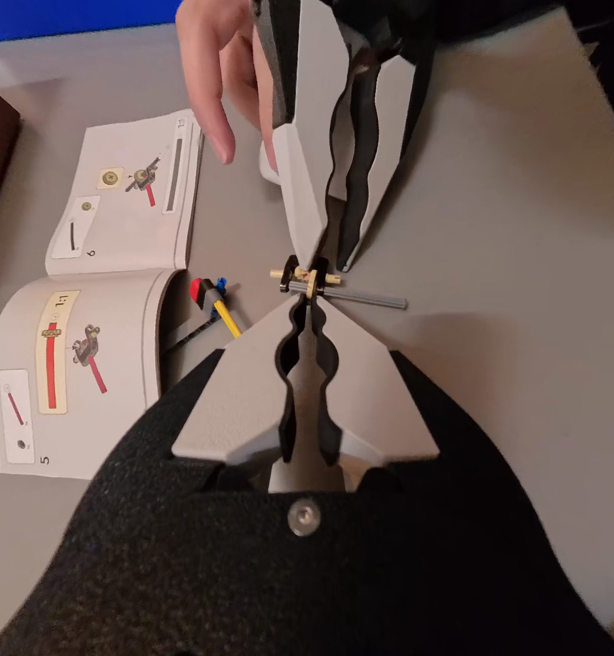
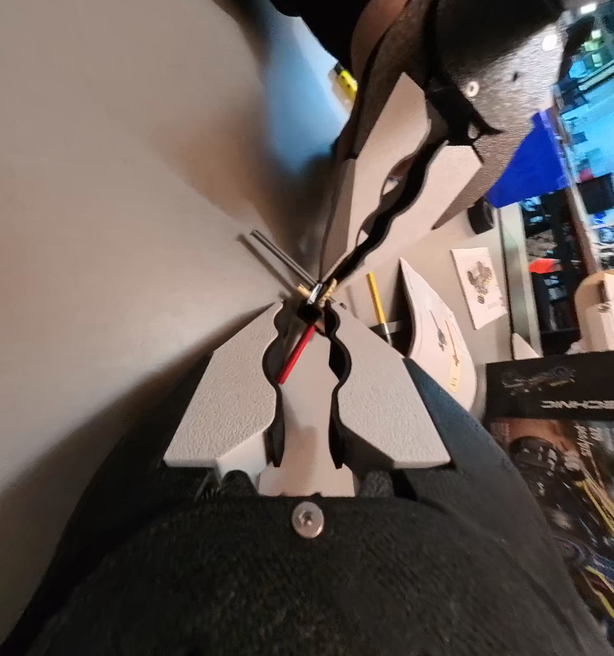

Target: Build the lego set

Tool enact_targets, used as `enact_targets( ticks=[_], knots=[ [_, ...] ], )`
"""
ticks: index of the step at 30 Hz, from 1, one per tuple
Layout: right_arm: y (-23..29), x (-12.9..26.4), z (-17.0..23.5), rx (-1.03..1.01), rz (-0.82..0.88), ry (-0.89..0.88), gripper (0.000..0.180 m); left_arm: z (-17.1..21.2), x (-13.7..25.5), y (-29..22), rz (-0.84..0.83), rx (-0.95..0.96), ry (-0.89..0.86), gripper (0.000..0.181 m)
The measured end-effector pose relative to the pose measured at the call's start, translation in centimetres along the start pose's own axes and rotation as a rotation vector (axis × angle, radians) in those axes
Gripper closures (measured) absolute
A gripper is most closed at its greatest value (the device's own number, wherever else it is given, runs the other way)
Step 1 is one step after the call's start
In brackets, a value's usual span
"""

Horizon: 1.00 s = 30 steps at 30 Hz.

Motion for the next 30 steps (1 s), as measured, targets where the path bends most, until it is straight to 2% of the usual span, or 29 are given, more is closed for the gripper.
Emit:
enact_targets(
  ticks=[10,14,23,30],
  knots=[
    [-0.63,-0.50,0.37,-0.194,-0.039,-0.027,0.170,0.38,-0.18,0.36,-0.016,-0.001,0.022,0.180],
    [-0.69,-0.55,0.41,-0.183,-0.024,-0.022,0.170,0.39,-0.08,0.72,-0.042,-0.005,0.020,0.171],
    [-0.66,-0.57,0.42,-0.185,-0.030,-0.024,0.170,0.07,-0.09,0.35,-0.010,-0.031,-0.001,0.179],
    [-0.67,-0.54,0.45,-0.184,-0.027,-0.024,0.170,0.16,-0.05,0.36,0.050,0.077,-0.001,0.180]
  ],
)
Point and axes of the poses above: each gripper's, where its closed fingertips meet, x back along the fingers, z out of its underside, y = z × x across the jaws, the point moved 1 cm from there along x, back along the fingers, and after that the axes turned 5 degrees about -y, right-handed, at the moved point
